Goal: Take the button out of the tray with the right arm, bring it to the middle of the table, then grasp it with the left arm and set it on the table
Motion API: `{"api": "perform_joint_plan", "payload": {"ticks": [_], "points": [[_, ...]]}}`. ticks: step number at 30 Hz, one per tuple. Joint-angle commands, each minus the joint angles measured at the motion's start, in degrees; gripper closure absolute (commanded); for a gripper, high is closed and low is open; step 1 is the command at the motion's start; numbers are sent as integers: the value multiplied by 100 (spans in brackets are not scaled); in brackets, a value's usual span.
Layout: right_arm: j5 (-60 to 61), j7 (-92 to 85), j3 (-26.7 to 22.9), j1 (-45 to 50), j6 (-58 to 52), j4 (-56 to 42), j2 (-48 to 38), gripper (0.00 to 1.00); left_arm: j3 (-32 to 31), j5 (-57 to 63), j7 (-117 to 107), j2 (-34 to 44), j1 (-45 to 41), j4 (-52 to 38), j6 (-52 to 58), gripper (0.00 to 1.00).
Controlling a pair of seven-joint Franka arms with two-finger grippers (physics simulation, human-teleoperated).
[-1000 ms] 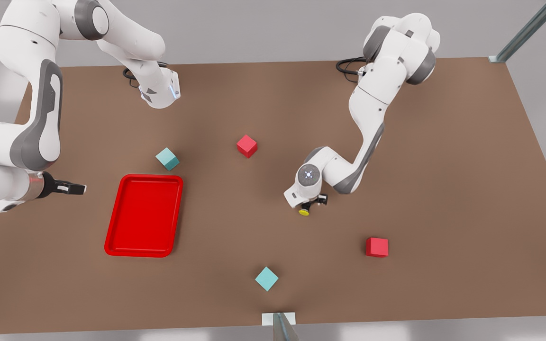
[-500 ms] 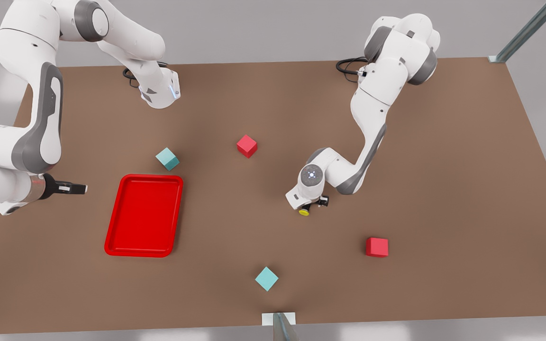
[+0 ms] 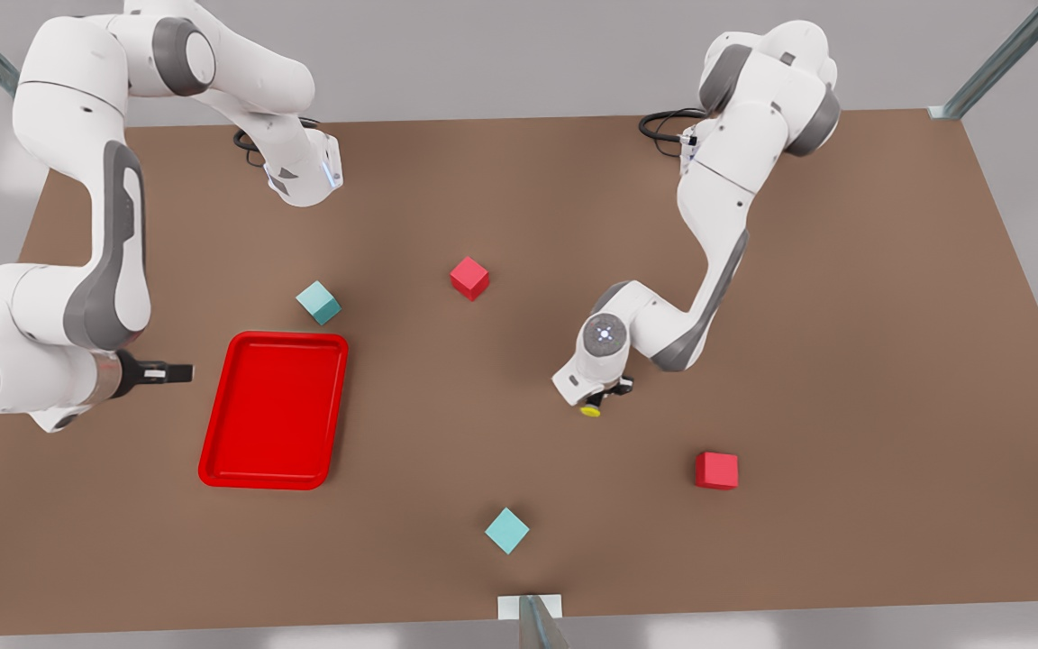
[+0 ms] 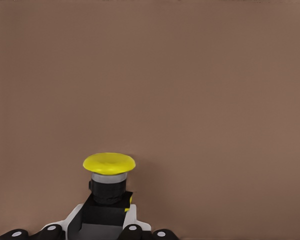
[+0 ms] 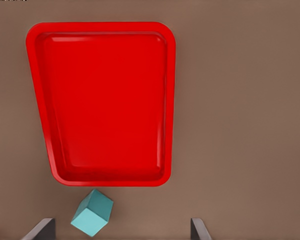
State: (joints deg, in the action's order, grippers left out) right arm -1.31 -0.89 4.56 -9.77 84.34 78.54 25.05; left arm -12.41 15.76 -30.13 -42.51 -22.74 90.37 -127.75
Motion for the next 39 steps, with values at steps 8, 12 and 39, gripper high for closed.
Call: {"api": "perform_joint_plan", "payload": {"ticks": [8, 12, 39], "points": [[43, -342, 9, -245, -567, -251, -202, 0, 37, 683, -3762, 155, -38, -318, 690, 59], [122, -579, 9, -447, -1025, -577, -123, 0, 81, 622, -5397, 6, 15, -617, 119, 59], [140, -105, 299, -280, -49, 504, -967, 0, 4423, 1263, -10285, -2385, -3668, -1909, 3362, 61]]}}
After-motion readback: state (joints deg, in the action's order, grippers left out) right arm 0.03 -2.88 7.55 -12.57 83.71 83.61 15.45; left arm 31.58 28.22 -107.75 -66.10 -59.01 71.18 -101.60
